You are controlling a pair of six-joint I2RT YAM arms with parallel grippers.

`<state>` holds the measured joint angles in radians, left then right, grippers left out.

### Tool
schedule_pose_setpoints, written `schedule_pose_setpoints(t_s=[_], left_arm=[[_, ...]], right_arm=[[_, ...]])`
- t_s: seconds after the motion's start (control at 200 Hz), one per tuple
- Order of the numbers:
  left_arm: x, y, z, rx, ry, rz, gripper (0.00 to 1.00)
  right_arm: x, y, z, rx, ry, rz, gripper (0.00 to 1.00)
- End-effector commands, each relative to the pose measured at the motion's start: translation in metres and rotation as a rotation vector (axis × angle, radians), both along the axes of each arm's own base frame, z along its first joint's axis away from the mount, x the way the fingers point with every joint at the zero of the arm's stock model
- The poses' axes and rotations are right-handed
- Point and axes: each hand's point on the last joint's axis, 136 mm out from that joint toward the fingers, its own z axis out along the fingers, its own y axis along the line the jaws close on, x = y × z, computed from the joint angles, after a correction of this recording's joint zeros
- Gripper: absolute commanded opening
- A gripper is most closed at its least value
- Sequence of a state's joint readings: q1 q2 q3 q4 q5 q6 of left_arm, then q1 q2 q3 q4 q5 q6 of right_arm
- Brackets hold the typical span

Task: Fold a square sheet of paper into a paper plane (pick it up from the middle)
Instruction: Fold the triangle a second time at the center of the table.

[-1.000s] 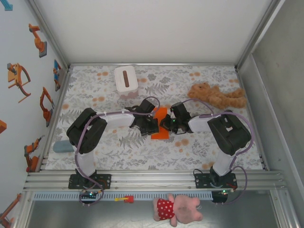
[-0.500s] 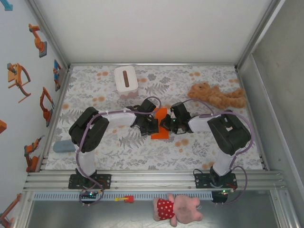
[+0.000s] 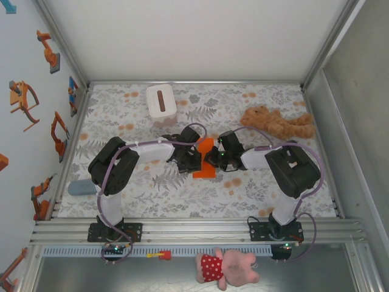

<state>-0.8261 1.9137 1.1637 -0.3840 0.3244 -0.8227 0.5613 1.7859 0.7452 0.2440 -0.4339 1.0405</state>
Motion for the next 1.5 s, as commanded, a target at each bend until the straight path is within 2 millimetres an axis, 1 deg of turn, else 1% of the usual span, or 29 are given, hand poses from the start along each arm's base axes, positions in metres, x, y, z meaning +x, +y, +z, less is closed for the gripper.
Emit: schedule_pose_setpoints(t_s=[0.0,0.08,0.18,0.265,0.386,0.446,0.521,0.671,0.786,1.017,1.272,1.497], left_arm=[[-0.008,0.011,-0.008,0.072,0.022,-0.032,0.01],[-0.011,0.015,-0.01,0.087,0.034,-0.043,0.0],[-0.013,0.018,-0.009,0.097,0.035,-0.055,0.0],[-0.01,0.014,0.002,0.075,0.014,-0.056,0.0],[-0.006,0.003,0.02,0.028,-0.03,-0.065,0.01],[-0.008,-0.001,0.022,0.019,-0.033,-0.069,0.02],[-0.012,-0.004,0.019,0.015,-0.02,-0.075,0.03],[-0.018,-0.003,0.011,0.029,-0.001,-0.08,0.03],[-0.017,0.0,0.008,0.048,-0.003,-0.08,0.03],[-0.013,0.011,0.003,0.1,-0.015,-0.07,0.02],[-0.014,0.016,-0.001,0.11,-0.006,-0.065,0.01],[-0.015,0.024,-0.007,0.12,0.012,-0.054,0.0]], right_arm=[[-0.037,-0.045,-0.065,-0.22,0.197,-0.058,0.0],[-0.038,-0.045,-0.066,-0.223,0.201,-0.059,0.0],[-0.038,-0.045,-0.066,-0.222,0.201,-0.058,0.0],[-0.038,-0.045,-0.066,-0.22,0.2,-0.057,0.0],[-0.038,-0.046,-0.066,-0.223,0.201,-0.059,0.0],[-0.038,-0.045,-0.066,-0.222,0.2,-0.059,0.0],[-0.038,-0.046,-0.067,-0.223,0.202,-0.059,0.0],[-0.038,-0.046,-0.067,-0.223,0.204,-0.059,0.0],[-0.039,-0.046,-0.068,-0.224,0.204,-0.059,0.0],[-0.04,-0.047,-0.069,-0.226,0.207,-0.059,0.0],[-0.04,-0.047,-0.07,-0.227,0.209,-0.059,0.0],[-0.041,-0.047,-0.072,-0.23,0.214,-0.057,0.0]])
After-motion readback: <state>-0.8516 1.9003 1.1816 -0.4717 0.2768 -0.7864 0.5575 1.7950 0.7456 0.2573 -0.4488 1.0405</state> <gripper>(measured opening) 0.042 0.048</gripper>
